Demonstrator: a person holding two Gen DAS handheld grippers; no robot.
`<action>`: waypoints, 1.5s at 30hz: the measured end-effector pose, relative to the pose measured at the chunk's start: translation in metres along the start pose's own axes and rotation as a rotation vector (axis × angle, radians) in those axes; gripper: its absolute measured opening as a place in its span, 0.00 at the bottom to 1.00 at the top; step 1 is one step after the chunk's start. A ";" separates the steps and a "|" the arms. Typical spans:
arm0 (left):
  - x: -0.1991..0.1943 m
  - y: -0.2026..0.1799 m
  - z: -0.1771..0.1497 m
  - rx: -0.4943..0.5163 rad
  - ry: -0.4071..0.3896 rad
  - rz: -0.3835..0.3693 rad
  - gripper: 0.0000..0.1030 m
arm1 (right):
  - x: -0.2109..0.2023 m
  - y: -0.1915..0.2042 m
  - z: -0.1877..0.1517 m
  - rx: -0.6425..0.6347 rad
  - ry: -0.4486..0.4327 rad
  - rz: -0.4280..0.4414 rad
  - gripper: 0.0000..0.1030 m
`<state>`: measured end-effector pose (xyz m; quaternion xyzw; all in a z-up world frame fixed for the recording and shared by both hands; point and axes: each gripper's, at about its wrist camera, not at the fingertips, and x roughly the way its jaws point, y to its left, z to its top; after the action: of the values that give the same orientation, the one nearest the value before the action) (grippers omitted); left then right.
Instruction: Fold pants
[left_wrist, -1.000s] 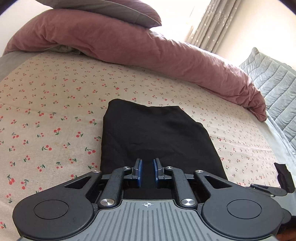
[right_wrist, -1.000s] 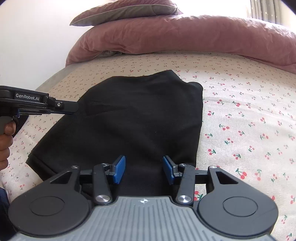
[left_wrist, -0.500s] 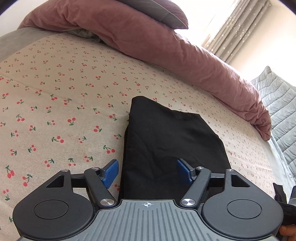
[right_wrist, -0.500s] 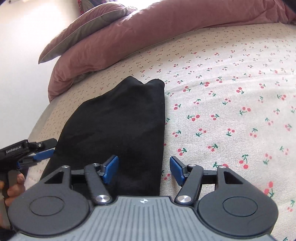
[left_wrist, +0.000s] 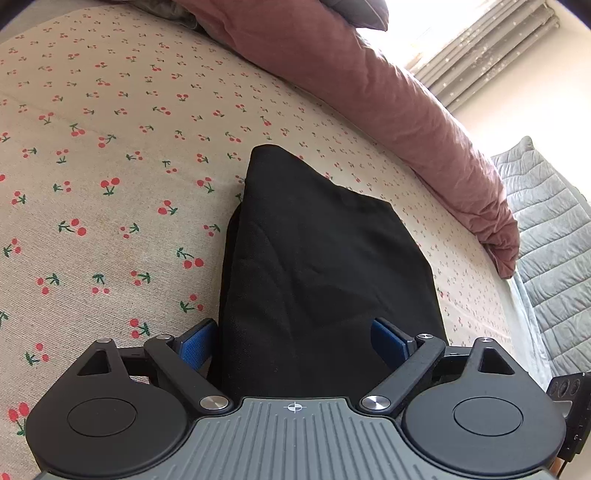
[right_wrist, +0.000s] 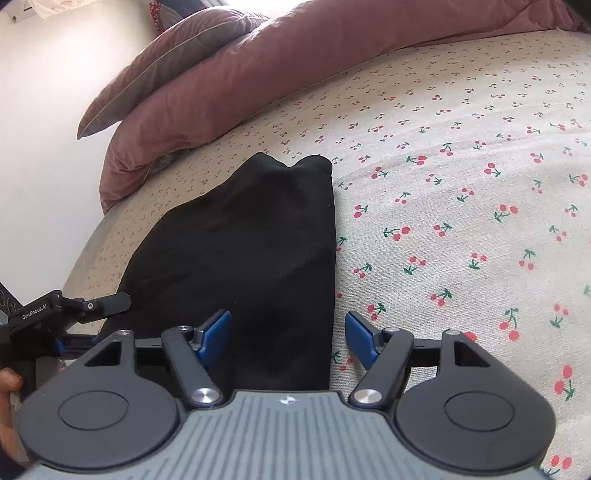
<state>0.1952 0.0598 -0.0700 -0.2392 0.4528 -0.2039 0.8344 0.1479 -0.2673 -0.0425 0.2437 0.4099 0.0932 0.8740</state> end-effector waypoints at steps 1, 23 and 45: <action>-0.001 0.003 0.001 -0.016 0.000 -0.012 0.88 | 0.001 0.000 0.001 0.004 -0.003 0.001 0.51; 0.029 -0.052 0.007 0.101 -0.066 0.068 0.22 | -0.015 0.031 0.035 -0.234 -0.199 -0.133 0.00; 0.073 -0.082 0.008 0.180 -0.090 0.078 0.42 | 0.003 -0.046 0.055 -0.086 -0.038 -0.181 0.31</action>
<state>0.2285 -0.0448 -0.0666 -0.1541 0.4039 -0.2001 0.8793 0.1894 -0.3252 -0.0377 0.1696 0.4091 0.0267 0.8962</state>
